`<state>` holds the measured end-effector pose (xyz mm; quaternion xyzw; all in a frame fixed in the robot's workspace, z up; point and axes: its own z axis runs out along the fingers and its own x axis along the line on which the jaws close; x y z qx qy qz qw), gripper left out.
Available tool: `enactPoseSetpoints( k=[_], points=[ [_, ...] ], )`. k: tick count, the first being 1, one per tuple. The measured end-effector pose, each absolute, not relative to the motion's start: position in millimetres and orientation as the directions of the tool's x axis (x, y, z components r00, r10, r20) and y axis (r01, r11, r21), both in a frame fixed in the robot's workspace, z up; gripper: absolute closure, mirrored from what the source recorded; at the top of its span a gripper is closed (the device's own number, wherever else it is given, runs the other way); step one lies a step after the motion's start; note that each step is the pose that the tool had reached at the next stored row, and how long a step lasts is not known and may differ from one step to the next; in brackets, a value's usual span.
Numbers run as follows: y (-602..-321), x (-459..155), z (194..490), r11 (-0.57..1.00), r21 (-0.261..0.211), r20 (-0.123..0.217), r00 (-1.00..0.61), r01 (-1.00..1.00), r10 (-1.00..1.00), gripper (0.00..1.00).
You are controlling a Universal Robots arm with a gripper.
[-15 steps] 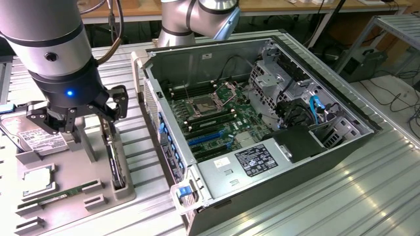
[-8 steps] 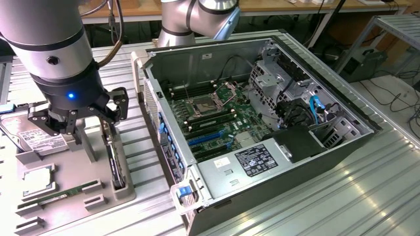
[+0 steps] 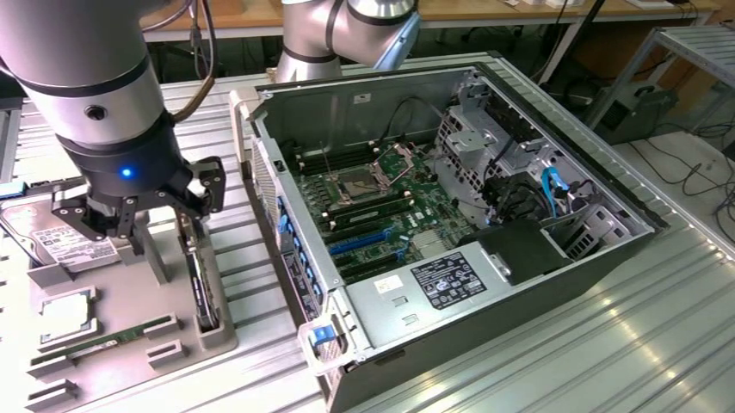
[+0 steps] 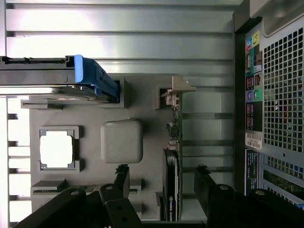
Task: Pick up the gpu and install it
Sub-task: 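Pick up the gpu and move the gpu toward the slot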
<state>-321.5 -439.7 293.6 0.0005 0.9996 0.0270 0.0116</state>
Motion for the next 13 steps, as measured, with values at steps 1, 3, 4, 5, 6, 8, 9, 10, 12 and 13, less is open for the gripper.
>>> enactPoseSetpoints(
  k=[1, 3, 4, 5, 6, 8, 9, 10, 12, 13],
  points=[
    [-439.7, -321.6, 293.0, 0.999, 0.054, -0.023, -1.000, 0.000, 0.002, 0.34],
    [-439.8, -321.6, 291.1, 0.999, 0.055, -0.023, -1.000, 0.000, 0.002, 0.34],
    [-439.8, -321.6, 290.4, 0.998, 0.055, -0.023, -1.000, 0.000, 0.002, 0.34],
    [-439.8, -321.6, 289.8, 0.998, 0.055, -0.023, -1.000, 0.000, 0.002, 0.34],
    [-439.8, -321.6, 289.1, 0.998, 0.055, -0.023, -1.000, 0.000, 0.002, 0.34],
    [-439.8, -321.6, 287.6, 0.998, 0.055, -0.023, -1.000, 0.000, 0.002, 0.34],
    [-439.8, -321.6, 286.8, 0.998, 0.055, -0.023, -1.000, 0.000, 0.002, 0.34],
    [-439.8, -321.6, 286.0, 0.998, 0.055, -0.023, -1.000, 0.000, 0.002, 0.34],
    [-440.2, -321.6, 285.1, 0.998, 0.056, -0.023, -1.000, 0.000, 0.002, 0.34],
    [-441.0, -321.5, 284.9, 0.998, 0.058, -0.023, -1.000, 0.000, 0.002, 0.34]
  ],
)
